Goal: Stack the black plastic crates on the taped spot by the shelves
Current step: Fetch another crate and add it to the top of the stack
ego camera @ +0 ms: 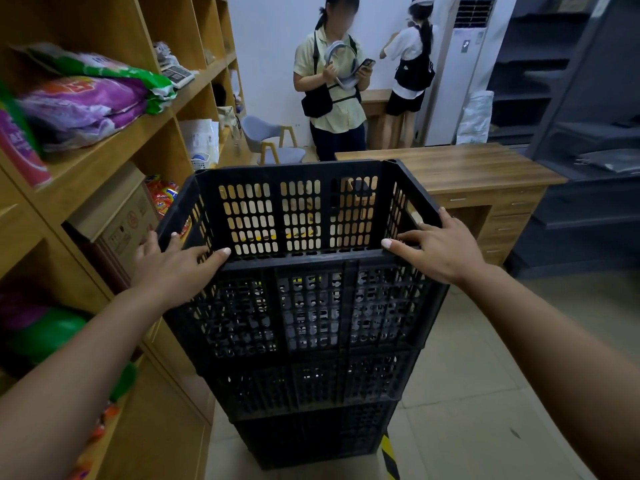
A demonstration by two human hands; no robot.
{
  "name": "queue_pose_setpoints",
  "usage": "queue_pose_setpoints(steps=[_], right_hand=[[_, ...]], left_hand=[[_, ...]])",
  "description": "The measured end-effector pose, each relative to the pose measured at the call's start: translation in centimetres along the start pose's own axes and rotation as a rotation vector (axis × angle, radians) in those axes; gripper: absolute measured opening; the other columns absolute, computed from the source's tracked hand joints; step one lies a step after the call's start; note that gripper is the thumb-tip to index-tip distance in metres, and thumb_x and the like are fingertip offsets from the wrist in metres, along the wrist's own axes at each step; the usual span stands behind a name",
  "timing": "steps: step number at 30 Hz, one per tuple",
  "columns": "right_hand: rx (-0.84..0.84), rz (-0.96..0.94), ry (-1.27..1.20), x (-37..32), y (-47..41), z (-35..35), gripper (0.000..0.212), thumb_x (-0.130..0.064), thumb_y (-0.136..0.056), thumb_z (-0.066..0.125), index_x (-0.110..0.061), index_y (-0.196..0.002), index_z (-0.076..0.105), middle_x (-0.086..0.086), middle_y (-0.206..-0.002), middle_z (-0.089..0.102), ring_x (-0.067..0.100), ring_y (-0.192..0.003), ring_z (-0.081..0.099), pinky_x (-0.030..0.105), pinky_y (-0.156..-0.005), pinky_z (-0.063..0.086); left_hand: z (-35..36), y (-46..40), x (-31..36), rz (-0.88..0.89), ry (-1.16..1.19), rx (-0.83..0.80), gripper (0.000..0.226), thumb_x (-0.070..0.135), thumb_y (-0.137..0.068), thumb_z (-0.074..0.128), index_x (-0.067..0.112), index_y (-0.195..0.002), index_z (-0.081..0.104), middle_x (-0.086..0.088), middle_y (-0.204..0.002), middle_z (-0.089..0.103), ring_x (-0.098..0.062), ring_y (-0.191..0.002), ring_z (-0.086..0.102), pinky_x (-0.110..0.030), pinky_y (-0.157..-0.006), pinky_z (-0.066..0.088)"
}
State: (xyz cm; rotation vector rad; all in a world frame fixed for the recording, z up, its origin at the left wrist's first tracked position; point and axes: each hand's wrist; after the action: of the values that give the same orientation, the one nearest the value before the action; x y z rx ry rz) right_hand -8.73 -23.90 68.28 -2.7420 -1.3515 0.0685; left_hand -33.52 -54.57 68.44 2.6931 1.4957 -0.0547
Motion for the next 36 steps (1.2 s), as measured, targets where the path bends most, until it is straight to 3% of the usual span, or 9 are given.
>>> queue_pose_setpoints(steps=[9,17,24,36], right_hand=[[-0.065,-0.023,-0.022,-0.4,-0.3,-0.2,0.101,-0.091,-0.065,-0.002,-0.039,-0.127,0.057,0.004,-0.139,0.053,0.037,-0.145,0.002,0.051,-0.114,0.013],[-0.063,0.015,-0.02,-0.8,-0.1,0.2,0.097,-0.09,-0.068,0.001,-0.037,-0.123,0.062,0.013,-0.134,0.056,0.037,-0.145,0.001,0.051,-0.114,0.012],[-0.058,0.01,-0.041,-0.2,-0.2,0.0,0.102,-0.093,-0.063,0.0,-0.038,-0.123,0.061,0.014,-0.141,0.049,0.034,-0.146,0.0,0.05,-0.114,0.012],[-0.054,0.007,-0.033,-0.3,-0.2,-0.1,0.104,-0.093,-0.062,-0.002,-0.038,-0.121,0.063,0.013,-0.138,0.053,0.034,-0.146,0.0,0.049,-0.114,0.013]], left_hand=[[0.1,-0.9,-0.7,0.017,-0.014,-0.005,0.085,0.083,-0.075,-0.001,0.045,-0.139,0.039,-0.01,-0.159,0.013,-0.039,-0.145,0.002,-0.052,-0.115,0.008],[0.0,-1.0,-1.2,0.018,-0.017,0.012,0.102,0.086,-0.062,-0.012,0.044,-0.14,0.038,-0.012,-0.159,0.014,-0.04,-0.144,0.004,-0.053,-0.114,0.011],[0.3,-0.5,-0.3,-0.009,-0.016,0.028,0.082,0.079,-0.078,0.002,0.042,-0.14,0.04,-0.011,-0.159,0.014,-0.039,-0.144,0.004,-0.052,-0.114,0.01],[0.2,-0.5,-0.2,-0.011,-0.024,0.033,0.08,0.078,-0.079,0.001,0.042,-0.14,0.04,-0.01,-0.159,0.014,-0.039,-0.144,0.004,-0.053,-0.115,0.01]])
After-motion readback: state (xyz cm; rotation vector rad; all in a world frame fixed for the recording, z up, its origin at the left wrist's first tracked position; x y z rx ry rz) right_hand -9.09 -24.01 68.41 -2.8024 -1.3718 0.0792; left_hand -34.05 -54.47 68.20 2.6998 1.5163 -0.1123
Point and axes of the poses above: each hand's wrist, its own y-axis away from the middle knuckle, its own z-axis out of the palm, x = y × z
